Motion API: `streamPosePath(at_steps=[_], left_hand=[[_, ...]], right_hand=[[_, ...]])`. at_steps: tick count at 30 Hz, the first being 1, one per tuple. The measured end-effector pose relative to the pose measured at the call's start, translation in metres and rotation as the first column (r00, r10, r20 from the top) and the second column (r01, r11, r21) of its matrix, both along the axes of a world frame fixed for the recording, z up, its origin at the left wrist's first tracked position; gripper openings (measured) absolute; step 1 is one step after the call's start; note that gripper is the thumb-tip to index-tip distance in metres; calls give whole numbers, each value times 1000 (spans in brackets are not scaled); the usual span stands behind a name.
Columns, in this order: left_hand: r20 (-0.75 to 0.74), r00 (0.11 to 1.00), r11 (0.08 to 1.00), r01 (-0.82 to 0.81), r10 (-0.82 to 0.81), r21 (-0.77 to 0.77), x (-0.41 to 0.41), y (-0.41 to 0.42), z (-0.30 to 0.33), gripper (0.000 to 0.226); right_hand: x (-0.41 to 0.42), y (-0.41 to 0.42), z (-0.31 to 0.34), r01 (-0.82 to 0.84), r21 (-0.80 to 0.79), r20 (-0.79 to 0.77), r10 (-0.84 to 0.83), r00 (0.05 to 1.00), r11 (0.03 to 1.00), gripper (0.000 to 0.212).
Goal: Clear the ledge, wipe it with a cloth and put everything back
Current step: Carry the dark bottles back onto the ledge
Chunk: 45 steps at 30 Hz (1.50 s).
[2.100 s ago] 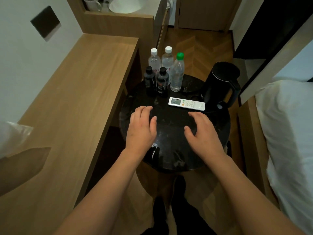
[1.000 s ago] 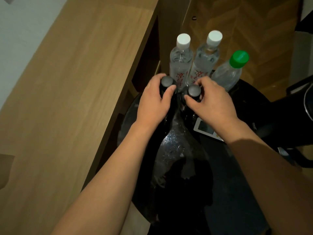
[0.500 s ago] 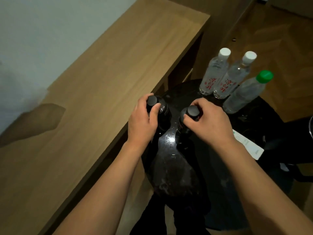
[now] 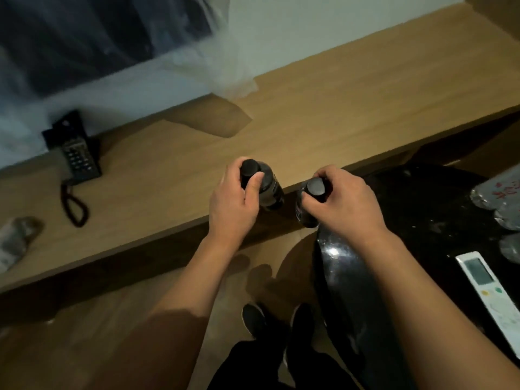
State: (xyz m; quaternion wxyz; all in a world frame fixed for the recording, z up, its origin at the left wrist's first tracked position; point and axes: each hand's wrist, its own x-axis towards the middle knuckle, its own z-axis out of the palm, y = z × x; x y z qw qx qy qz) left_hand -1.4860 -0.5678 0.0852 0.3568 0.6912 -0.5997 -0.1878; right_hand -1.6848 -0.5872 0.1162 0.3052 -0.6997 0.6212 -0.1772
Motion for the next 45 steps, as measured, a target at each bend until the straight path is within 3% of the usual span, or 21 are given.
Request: streamPosePath(at_steps=[5, 9, 14, 22, 25, 34, 45], left_hand=[[8, 976, 976, -218, 218, -30, 78, 50, 7, 32], [20, 909, 909, -415, 416, -37, 148, 106, 11, 39], [45, 764, 765, -643, 644, -31, 232, 197, 32, 49], [22, 493, 492, -862, 869, -119, 329, 350, 63, 36], [0, 395, 391, -909, 919, -144, 355, 403, 71, 31], [32, 121, 124, -984, 992, -128, 432, 516, 85, 28], [35, -133, -124, -973, 991, -196, 571, 558, 107, 30]], right_hand=[[89, 6, 4, -232, -16, -20, 231, 973, 973, 34], [174, 26, 11, -437, -40, -47, 436, 899, 898, 38], [284, 72, 33, -651, -26, -35, 650, 759, 759, 28], [451, 187, 67, -849, -41, -21, 849, 528, 527, 31], [500, 234, 74, -901, -70, -55, 900, 432, 428, 29], [626, 338, 96, -983, -139, 33, 993, 113, 117, 21], [817, 387, 98, -968, -237, 78, 992, -103, -82, 25]])
